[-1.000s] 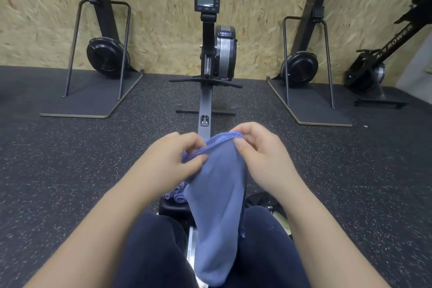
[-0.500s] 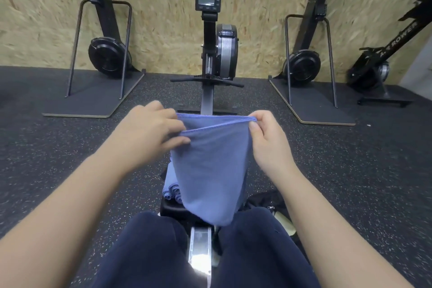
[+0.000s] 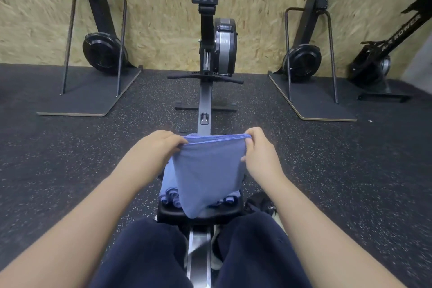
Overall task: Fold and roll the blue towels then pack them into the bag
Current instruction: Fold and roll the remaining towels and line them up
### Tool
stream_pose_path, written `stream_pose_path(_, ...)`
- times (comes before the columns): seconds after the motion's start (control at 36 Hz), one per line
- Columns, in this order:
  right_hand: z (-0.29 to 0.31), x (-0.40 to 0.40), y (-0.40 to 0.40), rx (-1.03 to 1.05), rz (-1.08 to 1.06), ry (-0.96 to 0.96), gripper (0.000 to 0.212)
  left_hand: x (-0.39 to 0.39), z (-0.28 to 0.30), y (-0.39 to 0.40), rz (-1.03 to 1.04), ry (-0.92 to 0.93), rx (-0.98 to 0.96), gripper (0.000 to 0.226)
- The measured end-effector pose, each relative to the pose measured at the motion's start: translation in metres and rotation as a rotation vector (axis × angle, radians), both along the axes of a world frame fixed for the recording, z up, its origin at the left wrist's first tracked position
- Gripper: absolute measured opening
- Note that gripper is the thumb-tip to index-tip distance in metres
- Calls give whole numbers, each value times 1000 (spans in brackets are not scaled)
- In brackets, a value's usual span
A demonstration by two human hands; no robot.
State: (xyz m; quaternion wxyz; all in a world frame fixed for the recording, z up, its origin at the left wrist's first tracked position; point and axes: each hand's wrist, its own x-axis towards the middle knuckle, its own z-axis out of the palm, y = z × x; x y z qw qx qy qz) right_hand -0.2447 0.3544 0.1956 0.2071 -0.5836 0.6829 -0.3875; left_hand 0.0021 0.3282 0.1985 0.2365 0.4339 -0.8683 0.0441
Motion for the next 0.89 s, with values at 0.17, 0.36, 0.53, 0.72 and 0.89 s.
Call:
stream_pose_path(0.17, -18, -2, -5, 13, 5, -115, 14, -16, -9, -3, 56, 191, 93, 12)
stream_pose_path(0.36, -37, -10, -1, 23, 55, -124, 11, -19, -38, -6, 5, 249, 219, 23)
stream_pose_path(0.53, -67, -11, -2, 5, 70, -68, 17, -33, -72, -4, 129, 364, 329, 43)
stream_pose_path(0.72, -96, -15, -8, -44, 20, -67, 15, -45, -95, -14, 269, 426, 411, 18)
stream_pose_path(0.89, -104, -18, -17, -59, -58, -206, 25, -53, -106, -29, 334, 817, 541, 17)
